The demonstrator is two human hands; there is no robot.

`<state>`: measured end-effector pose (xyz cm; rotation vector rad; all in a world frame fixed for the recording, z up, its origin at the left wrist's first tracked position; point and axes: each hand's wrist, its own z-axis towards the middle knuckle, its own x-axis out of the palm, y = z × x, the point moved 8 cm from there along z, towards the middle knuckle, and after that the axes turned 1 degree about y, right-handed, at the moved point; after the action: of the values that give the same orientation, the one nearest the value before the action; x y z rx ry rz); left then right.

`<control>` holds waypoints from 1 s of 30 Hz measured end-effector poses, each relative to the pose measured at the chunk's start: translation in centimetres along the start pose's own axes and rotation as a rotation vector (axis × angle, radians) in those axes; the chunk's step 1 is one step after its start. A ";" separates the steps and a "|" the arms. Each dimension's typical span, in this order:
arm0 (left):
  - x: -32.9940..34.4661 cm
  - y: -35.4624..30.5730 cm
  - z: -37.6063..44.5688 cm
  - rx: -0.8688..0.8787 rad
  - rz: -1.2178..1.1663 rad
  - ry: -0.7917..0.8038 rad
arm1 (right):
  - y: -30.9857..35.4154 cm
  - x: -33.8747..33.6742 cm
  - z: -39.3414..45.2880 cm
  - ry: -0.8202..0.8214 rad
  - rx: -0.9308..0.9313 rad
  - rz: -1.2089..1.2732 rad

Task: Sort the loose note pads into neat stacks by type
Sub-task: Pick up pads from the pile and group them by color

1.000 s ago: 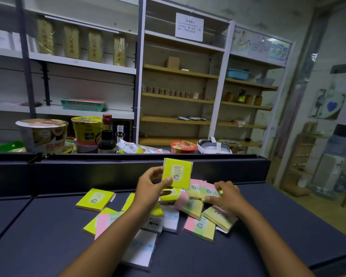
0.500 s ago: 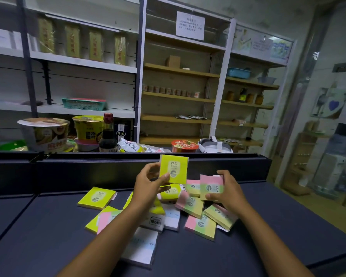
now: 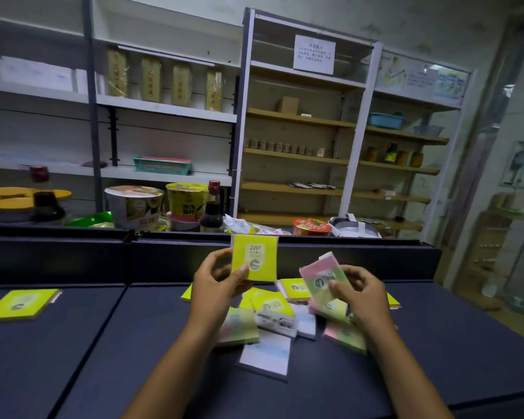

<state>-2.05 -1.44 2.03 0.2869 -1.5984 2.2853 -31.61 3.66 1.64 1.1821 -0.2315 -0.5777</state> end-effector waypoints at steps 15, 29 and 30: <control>-18.5 -10.0 -6.9 0.085 0.079 -0.140 | 8.4 16.6 -13.9 0.130 -0.065 0.205; -31.8 -13.6 -9.0 0.066 0.166 -0.329 | 11.3 29.6 -17.1 0.387 -0.101 0.192; -32.5 -14.0 -8.9 0.076 0.175 -0.344 | 11.5 30.4 -16.9 0.399 -0.111 0.195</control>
<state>33.52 6.17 -0.33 0.6102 -1.7594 2.5422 5.05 3.83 2.01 1.1265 0.0260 -0.1744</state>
